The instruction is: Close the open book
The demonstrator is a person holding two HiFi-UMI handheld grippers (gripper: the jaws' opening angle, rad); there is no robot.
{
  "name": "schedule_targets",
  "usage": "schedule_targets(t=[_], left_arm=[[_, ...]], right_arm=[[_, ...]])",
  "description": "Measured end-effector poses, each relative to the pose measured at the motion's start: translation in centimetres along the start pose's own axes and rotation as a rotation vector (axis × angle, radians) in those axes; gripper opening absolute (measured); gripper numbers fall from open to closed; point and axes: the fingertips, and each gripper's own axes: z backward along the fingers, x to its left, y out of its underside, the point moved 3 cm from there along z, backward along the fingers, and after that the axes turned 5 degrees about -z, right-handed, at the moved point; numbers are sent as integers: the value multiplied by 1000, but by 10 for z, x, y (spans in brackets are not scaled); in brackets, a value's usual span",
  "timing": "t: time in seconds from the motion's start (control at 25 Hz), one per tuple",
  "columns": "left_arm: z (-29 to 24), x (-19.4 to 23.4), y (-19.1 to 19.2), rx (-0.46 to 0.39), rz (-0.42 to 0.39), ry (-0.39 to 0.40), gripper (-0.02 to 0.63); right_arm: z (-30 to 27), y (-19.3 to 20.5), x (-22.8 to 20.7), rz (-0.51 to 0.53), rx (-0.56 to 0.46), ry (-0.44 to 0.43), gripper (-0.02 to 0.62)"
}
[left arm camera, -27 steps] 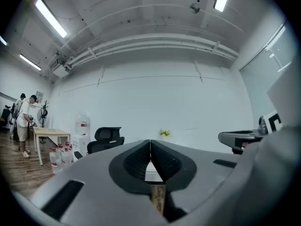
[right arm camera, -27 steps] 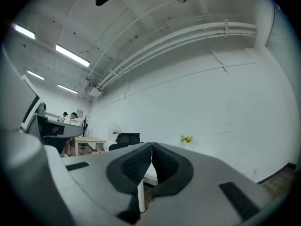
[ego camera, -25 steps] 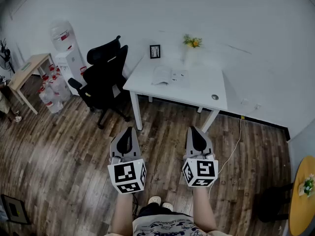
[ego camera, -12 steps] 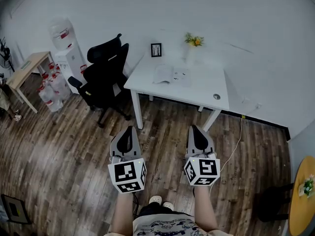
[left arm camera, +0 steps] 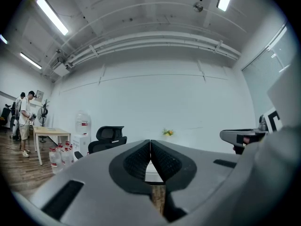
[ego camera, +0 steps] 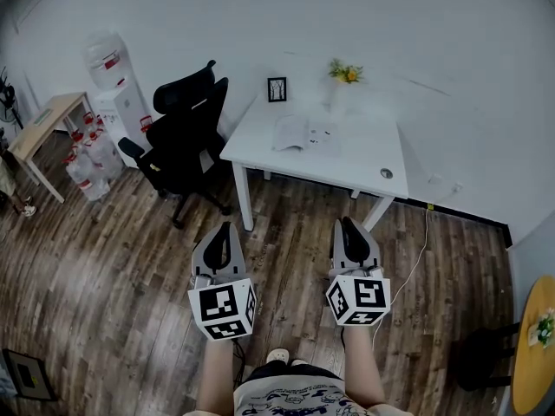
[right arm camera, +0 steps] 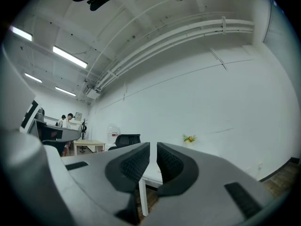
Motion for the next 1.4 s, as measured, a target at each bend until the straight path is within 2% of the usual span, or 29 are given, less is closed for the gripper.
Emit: schedule_targets(t=[0.2,0.28,0.4,0.76,1.08,1.4], left_arm=[[-10,12,6,5,-2,7,23],[-14,15,8,9,-1,9,23],[-22,19,12,16,4,10,23],[-65,27,24,37,14,-6,23],[-136,31,28,45,8,-50,23],[-231,20,17,45,8,-88,23]], right_arm=[[-12,7,8,13,8,-1,46],[-17,9,10,12,15,-11,82],[-26,13,12,8,29,-16,101],[-71,27,1,12,58,-40,135],[-147,36,-28,15,65,-74,140],[-242,27,-74,33,65,-115,140]])
